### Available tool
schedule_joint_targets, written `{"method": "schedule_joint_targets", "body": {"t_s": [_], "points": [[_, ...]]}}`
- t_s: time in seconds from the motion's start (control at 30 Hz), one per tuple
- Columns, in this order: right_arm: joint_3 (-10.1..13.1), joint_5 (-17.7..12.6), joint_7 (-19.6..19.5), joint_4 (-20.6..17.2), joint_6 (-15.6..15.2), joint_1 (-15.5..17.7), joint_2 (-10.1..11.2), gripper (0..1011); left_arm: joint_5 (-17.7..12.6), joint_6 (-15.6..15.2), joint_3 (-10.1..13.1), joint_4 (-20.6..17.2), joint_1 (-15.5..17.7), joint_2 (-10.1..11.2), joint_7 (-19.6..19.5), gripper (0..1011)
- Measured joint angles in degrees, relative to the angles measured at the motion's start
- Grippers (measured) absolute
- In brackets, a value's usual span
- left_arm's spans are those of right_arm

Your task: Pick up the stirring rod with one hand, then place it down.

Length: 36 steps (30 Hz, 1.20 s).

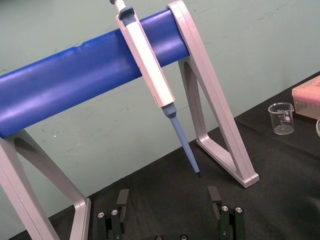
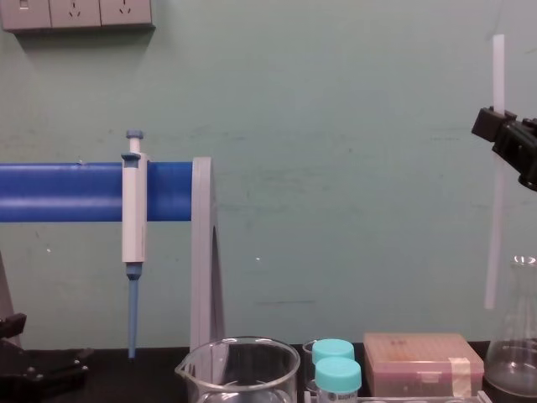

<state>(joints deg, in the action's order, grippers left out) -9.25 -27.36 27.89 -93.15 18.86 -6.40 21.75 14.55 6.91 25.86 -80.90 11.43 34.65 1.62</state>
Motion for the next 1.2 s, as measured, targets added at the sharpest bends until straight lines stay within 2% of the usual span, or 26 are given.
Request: {"method": "schedule_joint_targets", "body": {"t_s": [1.2], "points": [[-0.4, 0.27, 0.39, 0.26, -0.62, 0.18, 0.41, 67, 0.0, 0.0, 0.0, 0.0, 0.0, 0.0, 0.0, 1000]]}}
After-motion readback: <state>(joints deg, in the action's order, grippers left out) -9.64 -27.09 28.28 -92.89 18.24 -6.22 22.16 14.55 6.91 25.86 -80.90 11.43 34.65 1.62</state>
